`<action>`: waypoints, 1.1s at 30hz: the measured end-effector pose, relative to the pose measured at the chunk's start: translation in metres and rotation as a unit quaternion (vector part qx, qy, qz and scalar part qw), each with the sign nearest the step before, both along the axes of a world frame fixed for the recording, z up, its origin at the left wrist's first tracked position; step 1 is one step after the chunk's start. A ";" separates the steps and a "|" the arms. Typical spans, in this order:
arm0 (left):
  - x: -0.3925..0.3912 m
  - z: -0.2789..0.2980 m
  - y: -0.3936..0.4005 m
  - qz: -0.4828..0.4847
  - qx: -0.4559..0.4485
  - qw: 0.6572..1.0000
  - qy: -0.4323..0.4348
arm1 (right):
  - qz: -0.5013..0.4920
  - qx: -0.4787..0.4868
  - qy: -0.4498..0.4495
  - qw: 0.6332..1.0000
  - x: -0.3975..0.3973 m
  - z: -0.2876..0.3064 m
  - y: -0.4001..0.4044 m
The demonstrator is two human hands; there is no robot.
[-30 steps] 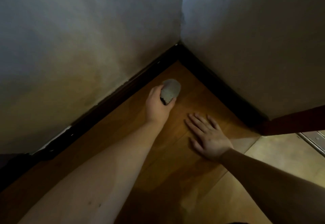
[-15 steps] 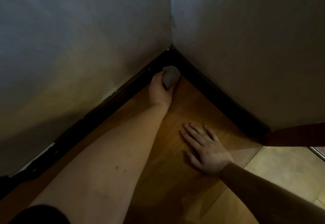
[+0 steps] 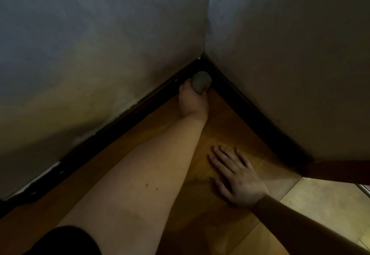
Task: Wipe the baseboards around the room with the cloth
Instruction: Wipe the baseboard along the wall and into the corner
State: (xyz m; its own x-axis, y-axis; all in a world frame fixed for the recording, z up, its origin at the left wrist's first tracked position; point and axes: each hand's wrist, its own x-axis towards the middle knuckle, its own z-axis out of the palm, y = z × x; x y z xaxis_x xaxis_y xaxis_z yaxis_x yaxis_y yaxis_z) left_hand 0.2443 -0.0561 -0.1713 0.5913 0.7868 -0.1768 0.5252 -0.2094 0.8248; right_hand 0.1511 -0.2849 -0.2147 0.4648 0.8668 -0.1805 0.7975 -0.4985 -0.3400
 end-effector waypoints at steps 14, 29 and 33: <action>-0.111 0.005 0.031 0.112 0.022 0.993 0.032 | 0.000 -0.027 -0.011 1.000 0.001 0.002 0.001; -0.269 0.006 0.079 0.252 0.036 0.966 0.051 | 0.003 -0.115 -0.112 0.987 0.003 -0.019 -0.002; -0.291 0.005 0.084 0.279 0.025 0.959 0.052 | 0.005 -0.125 -0.126 0.984 0.000 -0.015 0.001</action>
